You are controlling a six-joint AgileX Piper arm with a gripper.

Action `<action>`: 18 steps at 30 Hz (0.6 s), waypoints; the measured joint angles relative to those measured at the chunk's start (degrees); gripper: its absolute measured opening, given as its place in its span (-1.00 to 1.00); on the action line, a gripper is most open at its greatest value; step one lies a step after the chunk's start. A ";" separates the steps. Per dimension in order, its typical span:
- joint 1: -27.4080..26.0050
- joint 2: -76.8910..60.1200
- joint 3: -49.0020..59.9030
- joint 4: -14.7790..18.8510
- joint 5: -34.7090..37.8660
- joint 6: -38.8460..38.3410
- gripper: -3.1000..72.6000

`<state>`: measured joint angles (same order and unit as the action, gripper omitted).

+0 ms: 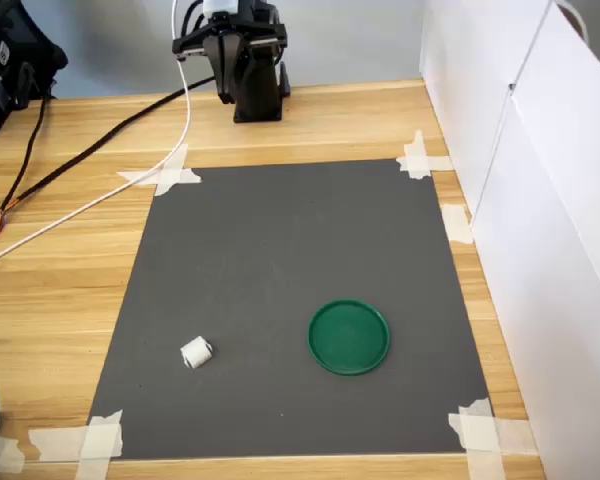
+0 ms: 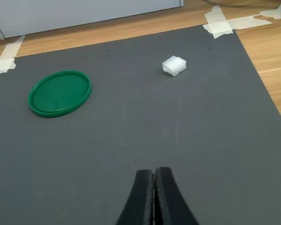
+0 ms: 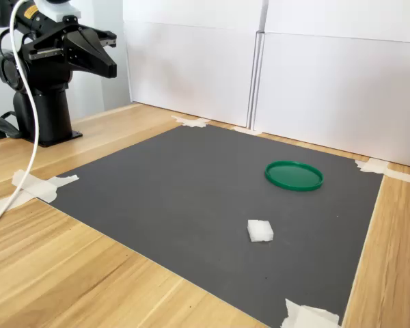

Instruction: Grasp a white terminal and put it in the green lid.

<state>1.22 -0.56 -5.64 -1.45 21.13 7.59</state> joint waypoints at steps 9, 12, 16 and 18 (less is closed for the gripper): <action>0.00 0.00 0.00 0.00 0.46 -0.05 -0.97; 0.00 0.00 0.00 0.00 0.46 -0.05 -0.97; 0.00 0.41 -0.46 0.00 1.15 -0.05 -0.97; 0.00 1.85 -1.56 0.00 2.65 -0.05 -0.97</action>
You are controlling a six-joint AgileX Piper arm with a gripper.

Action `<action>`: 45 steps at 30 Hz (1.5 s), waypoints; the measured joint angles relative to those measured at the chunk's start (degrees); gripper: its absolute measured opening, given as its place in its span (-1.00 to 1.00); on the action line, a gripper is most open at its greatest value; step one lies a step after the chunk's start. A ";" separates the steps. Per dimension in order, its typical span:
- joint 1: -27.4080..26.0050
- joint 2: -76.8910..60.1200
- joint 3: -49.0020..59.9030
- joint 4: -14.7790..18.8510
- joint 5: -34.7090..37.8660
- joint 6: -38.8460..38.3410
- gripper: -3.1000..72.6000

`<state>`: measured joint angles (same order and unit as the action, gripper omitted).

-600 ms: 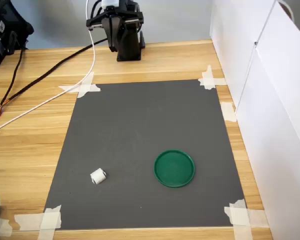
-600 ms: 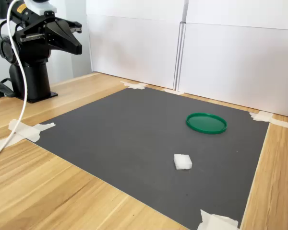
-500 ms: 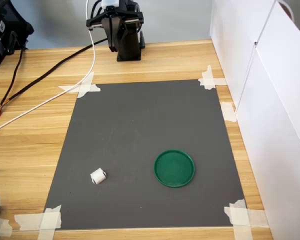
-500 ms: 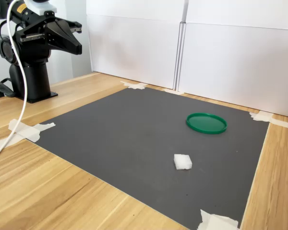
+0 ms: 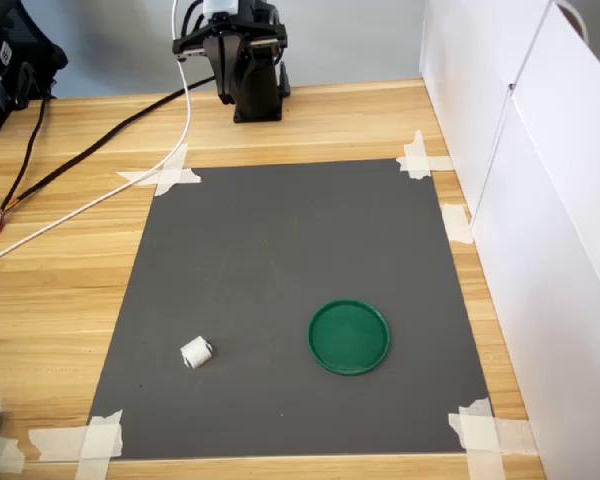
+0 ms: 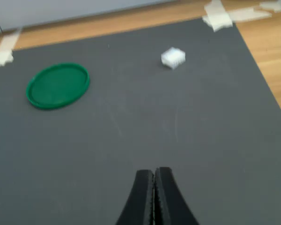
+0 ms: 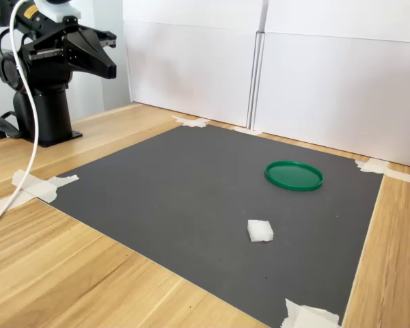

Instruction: Grasp a white terminal and put it in the green lid.

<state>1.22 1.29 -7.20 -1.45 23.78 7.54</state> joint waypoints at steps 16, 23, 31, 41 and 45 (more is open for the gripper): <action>0.00 24.78 -16.82 0.00 4.65 -1.06 -0.97; 0.00 40.80 -26.18 0.00 9.61 -4.95 -0.97; 0.00 56.82 -38.20 0.00 14.12 -10.98 -0.97; 0.00 68.54 -52.19 0.00 17.14 -14.68 -0.97; 0.00 73.78 -58.17 0.00 23.17 -16.79 -0.97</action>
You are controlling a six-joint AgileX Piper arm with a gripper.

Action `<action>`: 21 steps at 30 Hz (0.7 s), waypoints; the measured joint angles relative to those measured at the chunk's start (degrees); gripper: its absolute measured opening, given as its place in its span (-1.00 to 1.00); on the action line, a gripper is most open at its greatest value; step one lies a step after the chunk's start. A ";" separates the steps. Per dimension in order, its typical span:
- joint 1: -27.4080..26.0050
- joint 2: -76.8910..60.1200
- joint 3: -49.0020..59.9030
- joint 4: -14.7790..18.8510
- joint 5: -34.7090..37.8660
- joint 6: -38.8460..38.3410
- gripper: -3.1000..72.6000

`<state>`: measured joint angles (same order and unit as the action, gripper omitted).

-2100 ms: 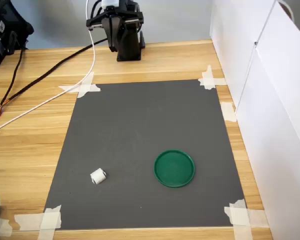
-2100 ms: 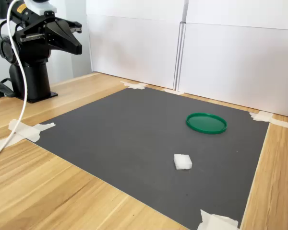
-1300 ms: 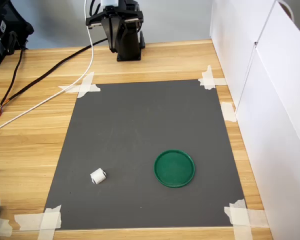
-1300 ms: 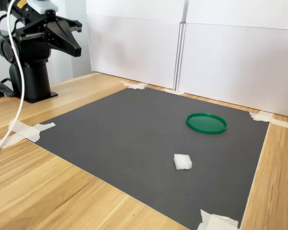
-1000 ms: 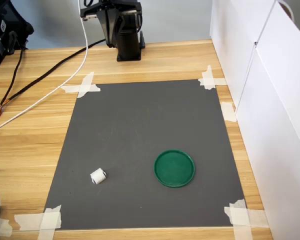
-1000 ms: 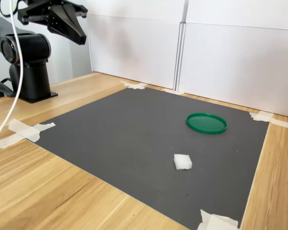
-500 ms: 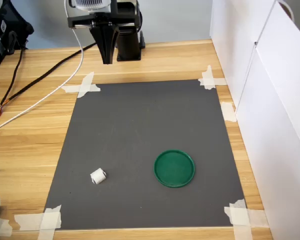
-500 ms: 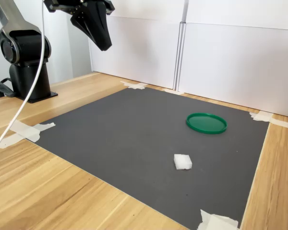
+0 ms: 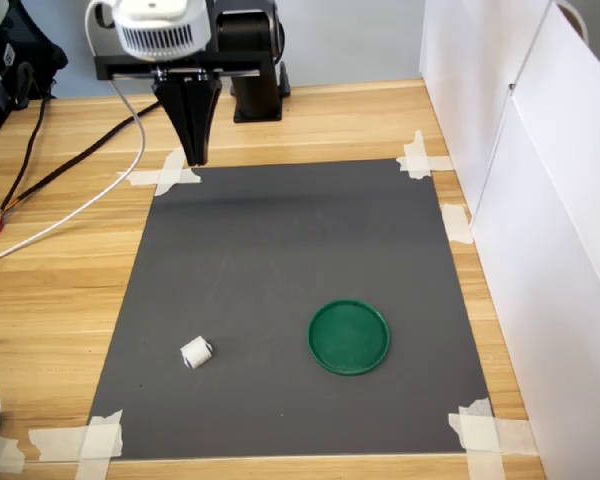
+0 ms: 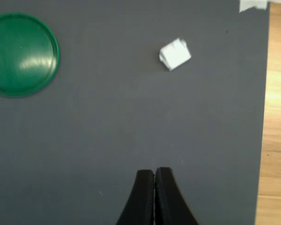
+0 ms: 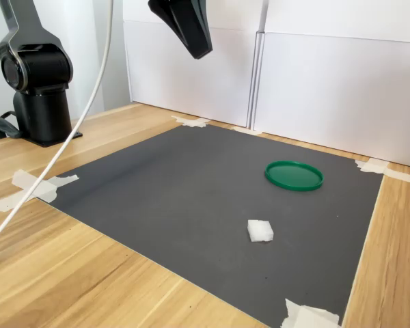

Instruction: Grasp a white terminal and put it in the green lid.

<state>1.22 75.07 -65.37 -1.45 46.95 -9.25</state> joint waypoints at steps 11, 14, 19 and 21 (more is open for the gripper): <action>0.00 11.78 -8.63 -0.84 5.79 -23.72 -0.97; 0.00 13.67 -8.63 -1.20 5.29 -27.06 -0.97; 0.00 16.45 -9.01 -1.25 7.05 -29.29 -0.97; -0.10 17.84 -9.36 -1.08 8.74 -31.20 -0.97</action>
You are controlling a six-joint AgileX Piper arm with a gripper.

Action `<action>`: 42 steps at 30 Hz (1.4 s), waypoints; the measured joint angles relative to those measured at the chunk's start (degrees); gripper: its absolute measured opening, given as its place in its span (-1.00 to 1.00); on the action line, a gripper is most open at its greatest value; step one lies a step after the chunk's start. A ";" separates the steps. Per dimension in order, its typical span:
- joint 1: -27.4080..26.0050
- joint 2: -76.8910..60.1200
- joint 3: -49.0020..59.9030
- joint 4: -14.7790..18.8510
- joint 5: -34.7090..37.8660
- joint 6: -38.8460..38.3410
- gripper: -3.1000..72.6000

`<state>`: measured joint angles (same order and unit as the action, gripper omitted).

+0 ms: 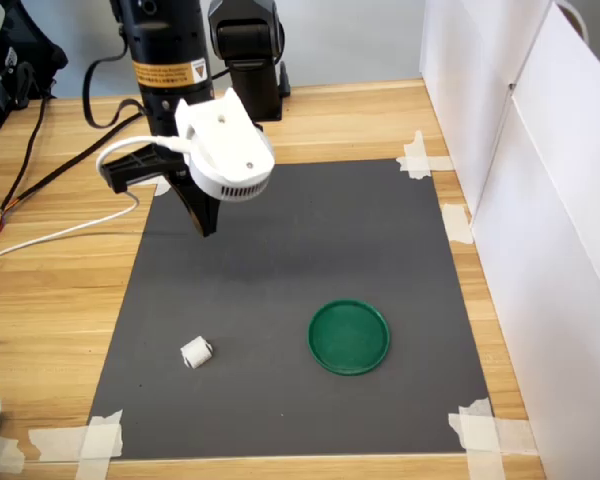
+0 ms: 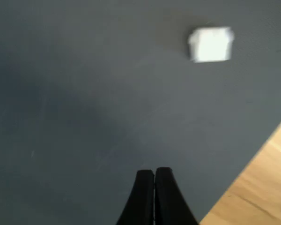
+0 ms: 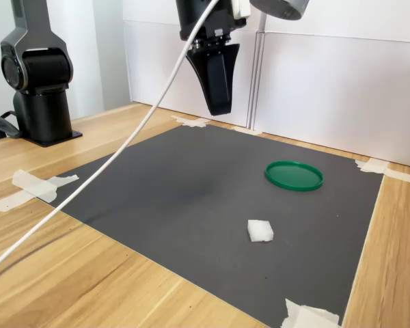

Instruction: Grasp a white terminal and put it in the green lid.

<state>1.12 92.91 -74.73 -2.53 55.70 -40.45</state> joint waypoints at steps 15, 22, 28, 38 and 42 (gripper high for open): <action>-7.14 10.02 -14.80 10.54 9.33 -5.70 0.22; -7.14 12.62 -15.35 10.43 9.38 -12.77 0.89; -7.14 14.15 -19.75 10.54 9.85 -15.55 0.94; -4.74 20.14 -23.56 4.39 11.34 -9.42 0.94; -4.74 21.38 -23.61 4.15 9.85 -9.09 0.94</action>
<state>-3.62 114.29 -98.34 1.63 65.54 -49.54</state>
